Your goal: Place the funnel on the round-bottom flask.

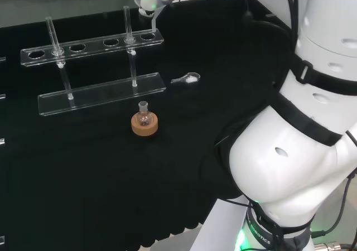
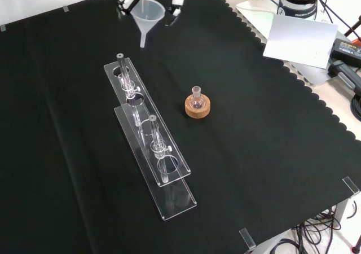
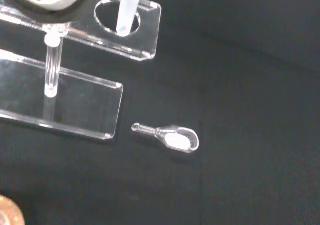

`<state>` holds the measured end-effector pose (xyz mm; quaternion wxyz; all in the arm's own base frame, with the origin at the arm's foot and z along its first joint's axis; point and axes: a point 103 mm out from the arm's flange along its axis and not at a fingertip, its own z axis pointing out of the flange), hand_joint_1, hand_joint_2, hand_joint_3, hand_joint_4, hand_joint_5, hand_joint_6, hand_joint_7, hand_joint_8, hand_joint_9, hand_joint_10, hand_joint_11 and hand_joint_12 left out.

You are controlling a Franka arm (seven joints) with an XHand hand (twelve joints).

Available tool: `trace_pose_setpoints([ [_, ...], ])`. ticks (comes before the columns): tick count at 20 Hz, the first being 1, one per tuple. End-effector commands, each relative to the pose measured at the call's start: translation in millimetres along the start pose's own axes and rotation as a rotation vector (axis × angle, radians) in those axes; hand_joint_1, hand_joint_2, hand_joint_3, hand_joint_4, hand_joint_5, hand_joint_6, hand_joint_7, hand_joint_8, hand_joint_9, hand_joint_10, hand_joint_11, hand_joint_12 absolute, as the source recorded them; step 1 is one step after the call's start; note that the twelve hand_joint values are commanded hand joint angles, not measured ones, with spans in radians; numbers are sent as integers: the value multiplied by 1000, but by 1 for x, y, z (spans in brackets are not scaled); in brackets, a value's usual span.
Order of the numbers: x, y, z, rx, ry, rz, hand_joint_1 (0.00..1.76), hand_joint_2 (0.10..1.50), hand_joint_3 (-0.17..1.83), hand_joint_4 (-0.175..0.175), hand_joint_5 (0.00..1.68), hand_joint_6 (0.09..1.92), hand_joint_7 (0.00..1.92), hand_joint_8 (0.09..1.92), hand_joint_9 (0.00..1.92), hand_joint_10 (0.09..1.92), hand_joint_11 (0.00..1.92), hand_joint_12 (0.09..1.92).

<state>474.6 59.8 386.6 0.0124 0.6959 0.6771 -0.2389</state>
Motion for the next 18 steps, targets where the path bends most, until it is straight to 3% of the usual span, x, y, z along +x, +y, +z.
trace_pose_setpoints([
  [1,10,-51,16,15,5,35,883,724,562,25,722,572,656,612,992,386,688,1266],
  [11,40,-95,33,23,21,21,883,727,566,27,727,586,659,614,999,386,692,1265],
  [18,78,-104,53,50,11,-22,883,728,568,29,731,595,660,616,1001,385,694,1264],
])
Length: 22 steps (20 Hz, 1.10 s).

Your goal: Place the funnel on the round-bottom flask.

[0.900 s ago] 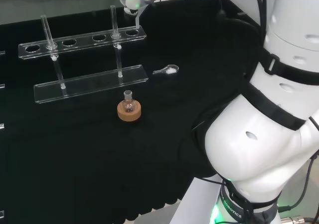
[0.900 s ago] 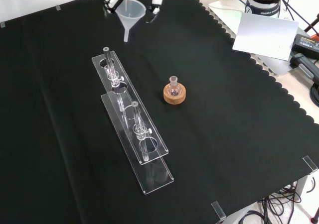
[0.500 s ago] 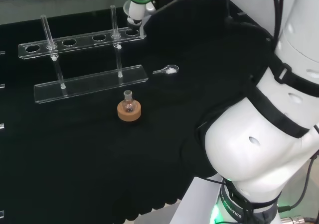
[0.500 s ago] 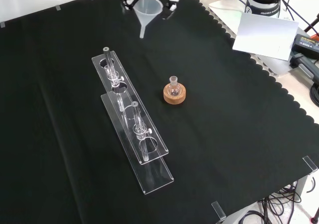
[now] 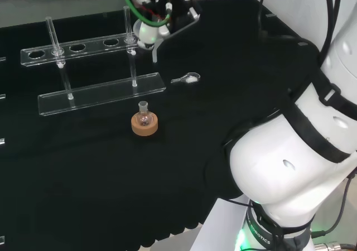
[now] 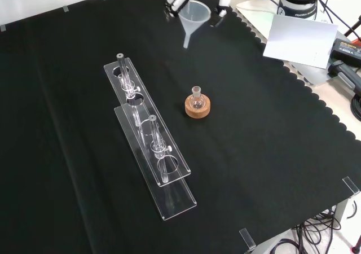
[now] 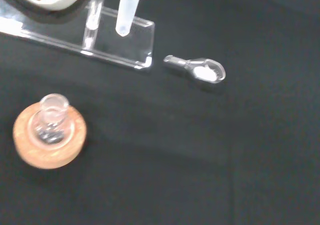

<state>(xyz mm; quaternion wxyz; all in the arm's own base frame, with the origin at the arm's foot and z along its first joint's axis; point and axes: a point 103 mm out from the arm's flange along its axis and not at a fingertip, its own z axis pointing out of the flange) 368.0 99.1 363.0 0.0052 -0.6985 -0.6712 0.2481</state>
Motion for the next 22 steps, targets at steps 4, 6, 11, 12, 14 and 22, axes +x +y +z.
trace_pose_setpoints([
  [4,43,-3,23,29,-11,-41,884,729,570,29,733,599,660,616,1002,385,694,1263],
  [6,48,0,27,37,-15,-48,884,729,570,30,735,601,660,616,1002,384,695,1263],
  [11,57,10,39,59,-18,-64,884,729,571,30,737,605,661,617,1003,384,695,1262],
  [12,59,12,40,60,-21,-67,884,729,572,30,738,606,661,617,1003,384,695,1262],
  [14,62,17,45,68,-26,-72,884,729,572,30,738,607,661,617,1003,384,695,1262],
  [22,64,33,60,85,-30,-77,884,730,574,31,745,613,662,618,1004,383,695,1262],
])
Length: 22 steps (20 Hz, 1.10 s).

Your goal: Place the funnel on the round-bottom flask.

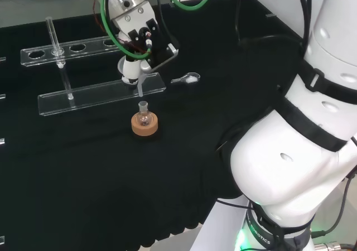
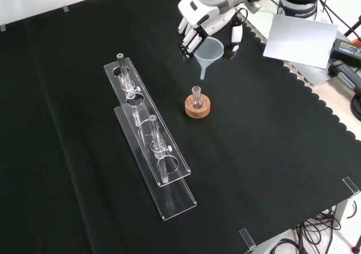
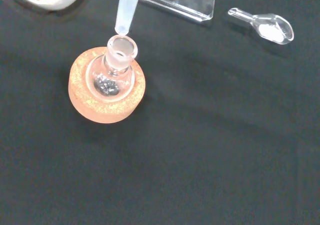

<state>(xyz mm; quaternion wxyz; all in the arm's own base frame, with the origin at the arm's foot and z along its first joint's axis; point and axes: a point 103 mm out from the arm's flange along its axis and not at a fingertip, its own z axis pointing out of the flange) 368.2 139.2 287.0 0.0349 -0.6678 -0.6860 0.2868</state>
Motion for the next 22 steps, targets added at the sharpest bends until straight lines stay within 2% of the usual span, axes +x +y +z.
trace_pose_setpoints([
  [1,0,13,7,0,1,-1,884,730,574,31,746,614,662,618,1004,383,695,1262],
  [14,-7,30,17,12,3,1,885,733,577,35,763,622,664,621,1004,382,696,1261],
  [22,-6,38,28,15,19,-14,886,733,579,35,765,624,667,622,1005,382,698,1260],
])
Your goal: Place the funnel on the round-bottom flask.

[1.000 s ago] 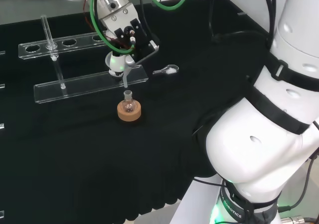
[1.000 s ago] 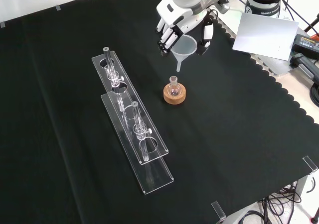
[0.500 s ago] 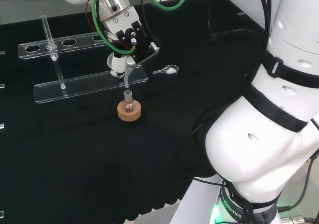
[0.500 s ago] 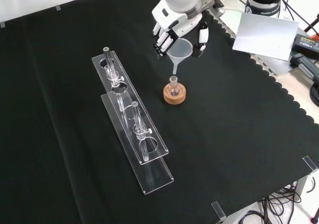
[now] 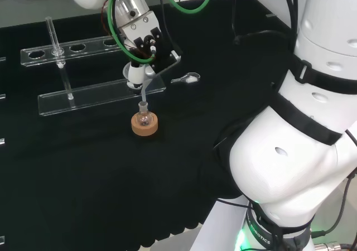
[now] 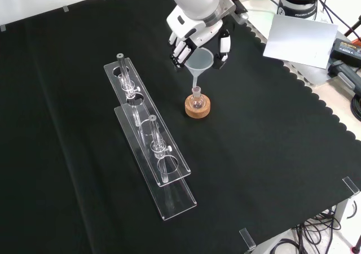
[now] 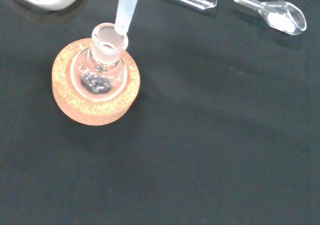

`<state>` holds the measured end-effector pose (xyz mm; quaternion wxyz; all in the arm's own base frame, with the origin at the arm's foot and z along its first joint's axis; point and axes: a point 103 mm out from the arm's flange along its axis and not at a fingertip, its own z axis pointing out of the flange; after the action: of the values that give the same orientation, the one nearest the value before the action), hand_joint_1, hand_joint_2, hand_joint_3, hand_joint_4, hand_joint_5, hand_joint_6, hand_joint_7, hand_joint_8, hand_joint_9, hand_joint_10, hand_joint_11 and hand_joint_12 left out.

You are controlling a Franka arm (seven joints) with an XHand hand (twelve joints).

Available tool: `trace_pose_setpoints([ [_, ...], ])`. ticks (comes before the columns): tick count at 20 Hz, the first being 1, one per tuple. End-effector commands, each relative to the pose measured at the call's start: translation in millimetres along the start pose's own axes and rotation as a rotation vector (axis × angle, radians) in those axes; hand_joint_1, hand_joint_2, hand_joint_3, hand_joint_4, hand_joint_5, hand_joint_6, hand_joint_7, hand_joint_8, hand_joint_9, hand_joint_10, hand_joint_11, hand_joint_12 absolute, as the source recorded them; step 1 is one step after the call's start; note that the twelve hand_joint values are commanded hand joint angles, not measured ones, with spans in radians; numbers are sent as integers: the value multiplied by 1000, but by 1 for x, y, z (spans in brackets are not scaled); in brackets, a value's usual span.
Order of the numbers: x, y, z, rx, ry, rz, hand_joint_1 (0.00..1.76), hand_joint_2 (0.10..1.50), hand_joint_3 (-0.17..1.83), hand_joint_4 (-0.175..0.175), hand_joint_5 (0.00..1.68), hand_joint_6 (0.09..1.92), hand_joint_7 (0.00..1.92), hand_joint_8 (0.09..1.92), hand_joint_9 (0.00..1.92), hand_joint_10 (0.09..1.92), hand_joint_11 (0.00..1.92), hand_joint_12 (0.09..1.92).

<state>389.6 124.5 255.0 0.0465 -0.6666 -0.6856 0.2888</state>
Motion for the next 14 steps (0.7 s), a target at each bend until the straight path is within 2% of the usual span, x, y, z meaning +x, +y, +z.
trace_pose_setpoints([
  [1,-1,4,5,-2,3,-6,886,733,579,35,766,624,667,622,1005,383,698,1260],
  [14,4,9,12,18,9,-17,889,735,582,37,774,630,671,624,1009,384,703,1257],
])
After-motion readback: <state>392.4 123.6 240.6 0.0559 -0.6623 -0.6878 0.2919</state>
